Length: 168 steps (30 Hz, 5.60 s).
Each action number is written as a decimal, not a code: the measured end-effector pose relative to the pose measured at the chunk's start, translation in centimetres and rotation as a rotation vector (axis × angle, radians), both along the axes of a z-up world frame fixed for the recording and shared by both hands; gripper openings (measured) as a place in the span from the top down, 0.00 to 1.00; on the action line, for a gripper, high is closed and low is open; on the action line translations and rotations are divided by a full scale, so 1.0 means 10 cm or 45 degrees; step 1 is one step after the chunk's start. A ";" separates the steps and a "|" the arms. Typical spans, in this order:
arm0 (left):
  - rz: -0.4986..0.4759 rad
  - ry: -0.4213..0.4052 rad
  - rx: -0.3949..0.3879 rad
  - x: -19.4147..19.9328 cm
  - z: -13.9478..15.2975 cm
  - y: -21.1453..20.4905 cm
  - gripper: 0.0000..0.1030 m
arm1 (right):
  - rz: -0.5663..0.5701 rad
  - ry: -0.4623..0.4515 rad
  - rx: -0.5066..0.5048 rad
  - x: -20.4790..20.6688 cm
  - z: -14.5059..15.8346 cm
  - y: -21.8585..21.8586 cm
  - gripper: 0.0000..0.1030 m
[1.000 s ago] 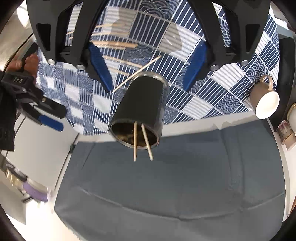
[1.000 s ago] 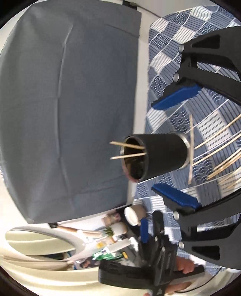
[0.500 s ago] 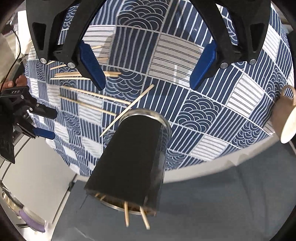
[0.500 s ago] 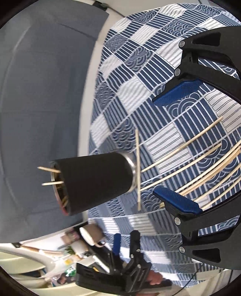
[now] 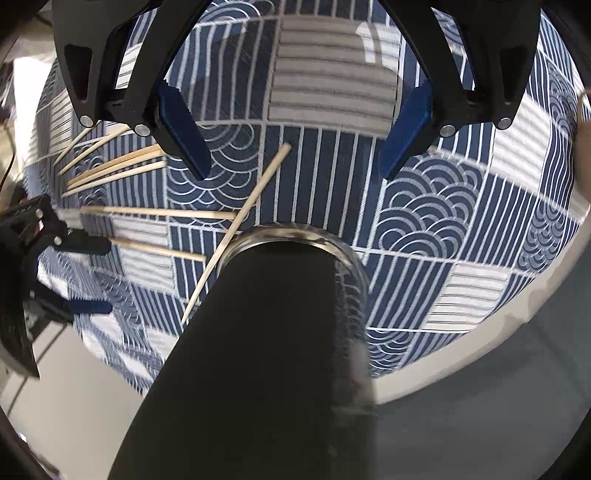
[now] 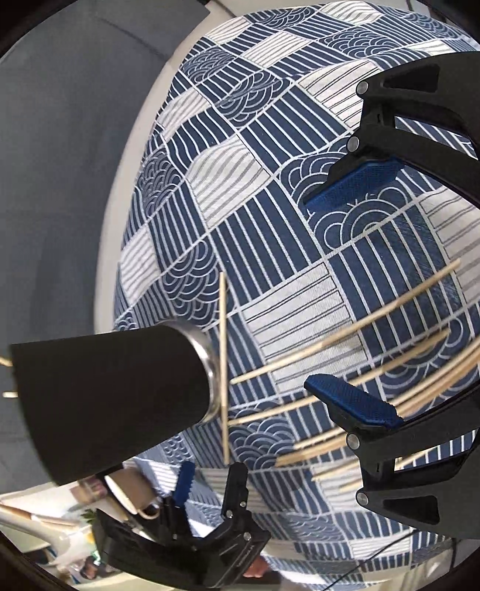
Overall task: Organize utensils
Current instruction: 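Move both open tools back down to the remaining sticks beside the cup, then close the left tool on a wooden stick while the right tool grasps another, then lift both held sticks upright and carry them over the black cup, then drop the sticks into the black cup by opening both tools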
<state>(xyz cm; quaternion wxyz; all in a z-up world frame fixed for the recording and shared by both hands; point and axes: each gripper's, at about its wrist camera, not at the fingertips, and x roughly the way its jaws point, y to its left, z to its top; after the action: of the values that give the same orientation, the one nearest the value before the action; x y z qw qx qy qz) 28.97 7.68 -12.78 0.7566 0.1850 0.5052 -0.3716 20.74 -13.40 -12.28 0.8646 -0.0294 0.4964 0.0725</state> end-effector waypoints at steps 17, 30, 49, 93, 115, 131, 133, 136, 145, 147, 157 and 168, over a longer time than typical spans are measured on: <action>-0.142 -0.091 0.097 0.10 -0.13 -0.25 0.04 | 0.077 0.072 -0.028 0.15 -0.24 0.09 0.14; -0.060 -0.064 0.136 0.24 -0.13 -0.39 0.05 | 0.057 0.121 -0.036 0.23 -0.30 0.05 0.06; -0.157 0.002 0.108 -0.34 -0.01 -0.44 0.95 | 0.145 0.128 -0.081 0.04 -0.21 0.21 0.96; 0.474 -0.060 -0.437 -0.95 1.24 1.46 0.95 | 0.106 -0.308 0.216 -0.19 1.31 0.48 0.96; 0.335 -0.276 -0.657 -0.03 1.88 0.61 0.95 | -0.033 -0.587 0.375 0.67 1.93 0.38 0.95; 0.310 -0.229 -0.791 0.38 1.76 0.05 0.95 | -0.073 -0.701 0.600 1.15 1.82 0.14 0.95; 0.320 -0.219 -0.808 0.40 1.73 0.00 0.95 | -0.070 -0.707 0.611 1.19 1.78 0.14 0.95; 0.324 -0.196 -0.822 0.42 1.64 -0.06 0.95 | -0.078 -0.697 0.665 1.24 1.68 0.11 0.95; 0.362 -0.199 -0.783 0.30 1.39 -0.12 0.95 | -0.093 -0.706 0.734 1.22 1.46 0.08 0.95; 0.350 -0.219 -0.749 0.24 1.37 -0.15 0.95 | -0.080 -0.690 0.718 1.19 1.42 0.10 0.95; 0.400 -0.263 -0.633 -0.02 1.25 -0.08 0.95 | 0.008 -0.617 0.642 0.92 1.24 0.15 0.95; 0.471 -0.279 -0.559 -0.25 1.37 0.00 0.90 | 0.083 -0.555 0.575 0.72 1.25 0.22 0.91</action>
<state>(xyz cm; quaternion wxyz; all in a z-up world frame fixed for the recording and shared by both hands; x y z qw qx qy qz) 26.48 7.66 0.89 0.8833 -0.0389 0.3533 -0.3057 27.93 -11.22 0.26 0.9325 0.1325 0.2696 0.2005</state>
